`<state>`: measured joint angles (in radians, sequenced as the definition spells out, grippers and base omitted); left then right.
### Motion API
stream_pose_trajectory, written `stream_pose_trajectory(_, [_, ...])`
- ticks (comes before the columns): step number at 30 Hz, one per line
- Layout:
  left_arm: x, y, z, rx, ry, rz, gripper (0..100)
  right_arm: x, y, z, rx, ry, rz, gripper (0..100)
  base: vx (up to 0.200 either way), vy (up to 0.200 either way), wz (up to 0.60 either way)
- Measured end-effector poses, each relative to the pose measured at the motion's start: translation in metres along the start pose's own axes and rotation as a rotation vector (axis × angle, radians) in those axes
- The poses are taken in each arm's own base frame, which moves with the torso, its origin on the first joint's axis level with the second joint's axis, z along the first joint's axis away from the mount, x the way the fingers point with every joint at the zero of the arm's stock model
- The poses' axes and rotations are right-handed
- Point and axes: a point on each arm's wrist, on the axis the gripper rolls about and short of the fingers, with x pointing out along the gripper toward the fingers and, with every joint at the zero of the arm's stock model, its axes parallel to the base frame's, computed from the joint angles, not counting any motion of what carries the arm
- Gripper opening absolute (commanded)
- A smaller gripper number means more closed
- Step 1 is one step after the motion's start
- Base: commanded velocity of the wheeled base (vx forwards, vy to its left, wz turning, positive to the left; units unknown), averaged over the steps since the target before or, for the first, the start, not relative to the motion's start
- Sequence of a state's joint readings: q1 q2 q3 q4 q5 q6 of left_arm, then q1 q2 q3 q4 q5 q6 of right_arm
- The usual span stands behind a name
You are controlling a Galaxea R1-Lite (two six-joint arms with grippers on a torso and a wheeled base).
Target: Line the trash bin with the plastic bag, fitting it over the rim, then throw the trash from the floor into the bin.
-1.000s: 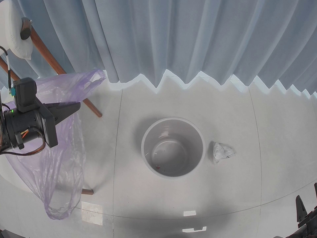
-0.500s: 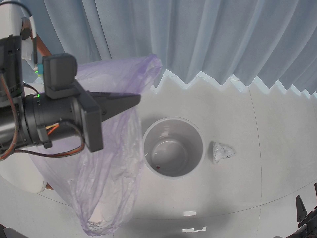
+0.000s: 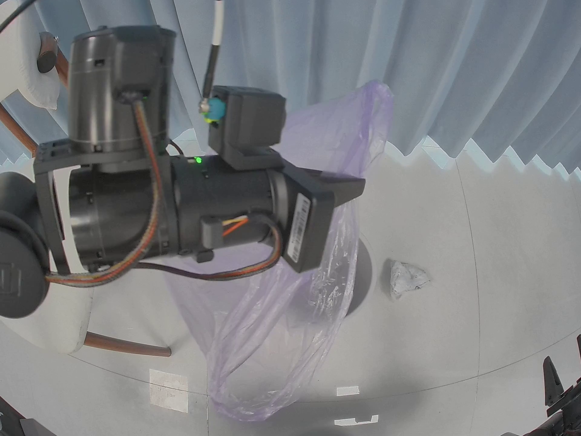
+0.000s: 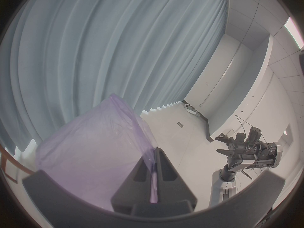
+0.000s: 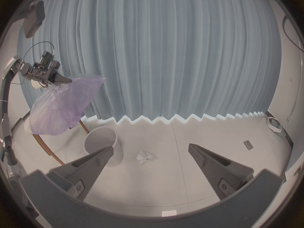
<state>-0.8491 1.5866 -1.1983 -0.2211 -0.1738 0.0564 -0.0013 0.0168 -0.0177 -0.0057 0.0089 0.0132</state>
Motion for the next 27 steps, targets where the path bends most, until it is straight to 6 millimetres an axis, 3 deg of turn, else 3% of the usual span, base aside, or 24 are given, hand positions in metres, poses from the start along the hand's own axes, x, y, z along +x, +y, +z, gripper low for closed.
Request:
stream_pose_trajectory(9, [0.022, 0.005, -0.011, -0.001, 0.05, 0.078, 0, 0.0, 0.0, 0.0, -0.001, 0.0, -0.001, 100, 0.0, 0.0, 0.0])
stream_pose_trajectory(18, [0.029, 0.009, -0.019, 0.007, 0.079, 0.108, 0, 0.0, 0.0, 0.0, -0.002, 0.0, 0.0, 100, 0.0, 0.0, 0.0])
stream_pose_trajectory(27, [0.029, -0.033, -0.006, 0.008, 0.043, 0.033, 0, 0.0, 0.0, 0.0, -0.002, 0.0, 0.0, 100, 0.0, 0.0, 0.0])
